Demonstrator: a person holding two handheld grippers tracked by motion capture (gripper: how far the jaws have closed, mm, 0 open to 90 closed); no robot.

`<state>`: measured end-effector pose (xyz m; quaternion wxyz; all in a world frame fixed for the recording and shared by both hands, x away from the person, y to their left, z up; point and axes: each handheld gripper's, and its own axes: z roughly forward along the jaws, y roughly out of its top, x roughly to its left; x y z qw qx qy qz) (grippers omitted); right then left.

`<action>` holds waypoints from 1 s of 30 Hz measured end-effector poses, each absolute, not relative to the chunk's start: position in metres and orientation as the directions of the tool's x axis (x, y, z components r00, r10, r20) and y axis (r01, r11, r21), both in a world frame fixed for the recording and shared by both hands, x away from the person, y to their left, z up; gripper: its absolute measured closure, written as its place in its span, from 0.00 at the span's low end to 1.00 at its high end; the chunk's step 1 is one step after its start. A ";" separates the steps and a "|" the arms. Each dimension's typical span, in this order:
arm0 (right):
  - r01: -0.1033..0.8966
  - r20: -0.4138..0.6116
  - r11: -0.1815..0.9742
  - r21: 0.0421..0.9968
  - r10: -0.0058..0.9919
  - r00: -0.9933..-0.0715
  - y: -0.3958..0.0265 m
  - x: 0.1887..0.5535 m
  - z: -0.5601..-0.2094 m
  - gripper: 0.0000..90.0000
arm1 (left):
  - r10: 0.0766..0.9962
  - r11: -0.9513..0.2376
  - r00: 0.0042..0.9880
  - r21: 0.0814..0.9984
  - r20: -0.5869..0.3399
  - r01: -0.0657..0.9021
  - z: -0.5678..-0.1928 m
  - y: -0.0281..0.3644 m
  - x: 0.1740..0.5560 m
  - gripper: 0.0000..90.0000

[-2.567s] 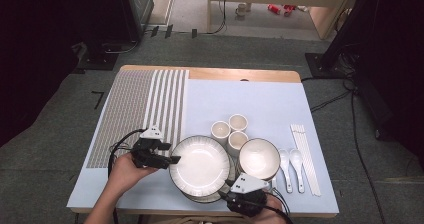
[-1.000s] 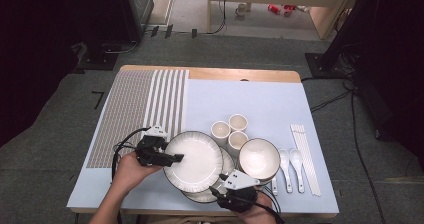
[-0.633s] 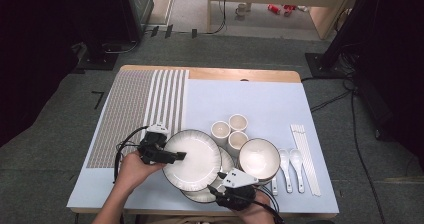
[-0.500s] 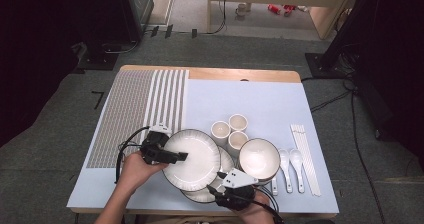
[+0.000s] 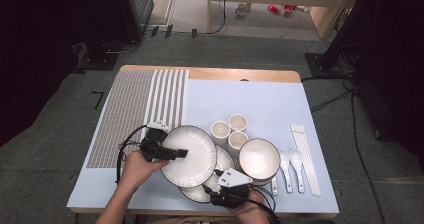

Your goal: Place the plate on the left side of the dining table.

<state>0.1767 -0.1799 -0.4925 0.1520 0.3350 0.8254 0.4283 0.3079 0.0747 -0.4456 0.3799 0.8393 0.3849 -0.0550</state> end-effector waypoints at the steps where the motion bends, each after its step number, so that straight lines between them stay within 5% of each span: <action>1: 0.408 0.017 0.418 0.812 0.682 -0.731 -0.179 0.176 -0.493 0.41 | 0.605 -0.415 0.696 0.593 -0.387 0.690 -0.445 0.075 0.308 0.56; 8: 0.398 0.010 0.415 0.818 0.681 -0.732 -0.178 0.176 -0.495 0.37 | 0.609 -0.414 0.689 0.584 -0.393 0.699 -0.440 0.074 0.310 0.61; 21: 0.351 -0.021 0.419 0.838 0.666 -0.745 -0.178 0.172 -0.499 0.32 | 0.562 -0.321 0.629 0.559 -0.537 0.765 -0.429 0.085 0.314 0.79; 30: 0.344 -0.023 0.418 0.841 0.663 -0.748 -0.178 0.171 -0.500 0.31 | 0.552 -0.324 0.633 0.560 -0.543 0.763 -0.426 0.083 0.316 0.81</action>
